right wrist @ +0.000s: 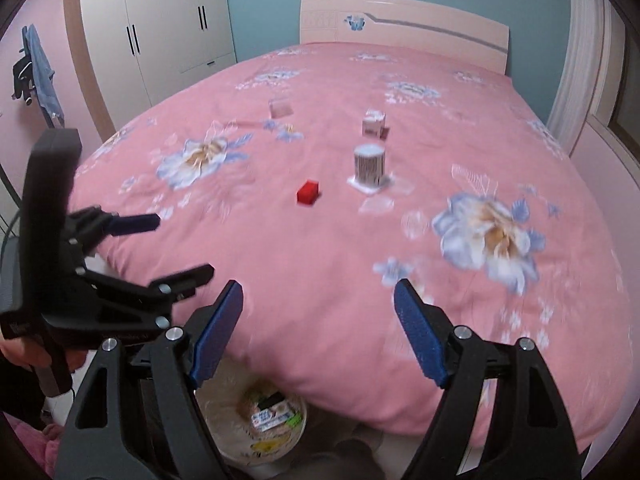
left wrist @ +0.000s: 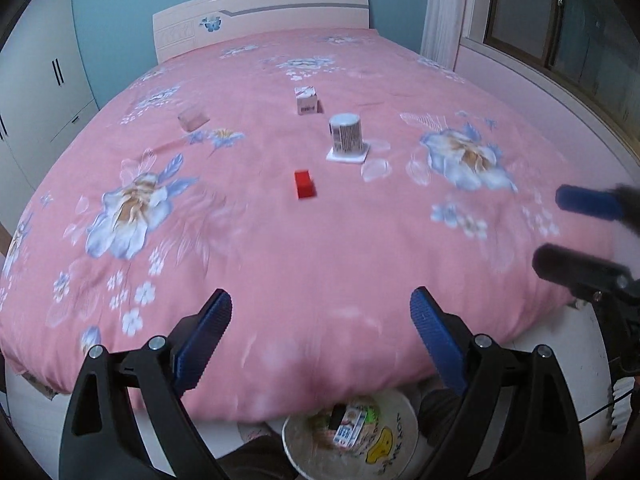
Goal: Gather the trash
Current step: 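Move both open tools back over the bed toward the red block and white cup, then grasp the red block with the left tool while the right grasps the white cup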
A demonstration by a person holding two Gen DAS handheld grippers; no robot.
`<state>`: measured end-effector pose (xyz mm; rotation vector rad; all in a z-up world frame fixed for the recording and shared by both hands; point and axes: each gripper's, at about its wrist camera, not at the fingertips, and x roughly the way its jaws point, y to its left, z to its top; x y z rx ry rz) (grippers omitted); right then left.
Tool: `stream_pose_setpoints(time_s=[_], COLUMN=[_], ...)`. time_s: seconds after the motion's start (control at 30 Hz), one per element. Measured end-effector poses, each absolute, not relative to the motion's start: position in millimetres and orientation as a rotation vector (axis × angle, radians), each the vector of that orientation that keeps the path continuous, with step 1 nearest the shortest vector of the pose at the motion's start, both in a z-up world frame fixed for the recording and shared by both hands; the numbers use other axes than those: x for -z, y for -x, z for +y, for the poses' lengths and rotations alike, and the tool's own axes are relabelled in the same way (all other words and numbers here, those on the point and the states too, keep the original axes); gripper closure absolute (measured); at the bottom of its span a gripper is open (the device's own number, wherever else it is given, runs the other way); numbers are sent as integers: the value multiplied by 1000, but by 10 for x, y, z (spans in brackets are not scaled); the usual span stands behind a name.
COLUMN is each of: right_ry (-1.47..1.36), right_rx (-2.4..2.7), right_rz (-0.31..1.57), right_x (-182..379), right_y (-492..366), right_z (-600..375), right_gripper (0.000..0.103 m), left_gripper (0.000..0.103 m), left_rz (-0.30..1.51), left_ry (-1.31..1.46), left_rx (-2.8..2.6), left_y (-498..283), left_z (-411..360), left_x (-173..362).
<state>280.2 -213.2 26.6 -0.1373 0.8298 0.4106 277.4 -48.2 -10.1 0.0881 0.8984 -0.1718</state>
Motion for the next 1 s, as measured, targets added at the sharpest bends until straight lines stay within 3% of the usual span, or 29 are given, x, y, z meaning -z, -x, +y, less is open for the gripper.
stream_pose_setpoints(time_s=[0.43, 1.0], right_ry=[128, 107], right_rx=[-423, -388], right_rz=[819, 959], right_x=[-324, 554], right_y=[-3913, -5339], right_z=[-2097, -1884], right_gripper=[26, 26], left_gripper=[11, 11], left_rz=[937, 1054], left_ry=[-36, 18], left_rx=[140, 118], left_y=[-3808, -4756], left_z=[-569, -531], left_x=[264, 976])
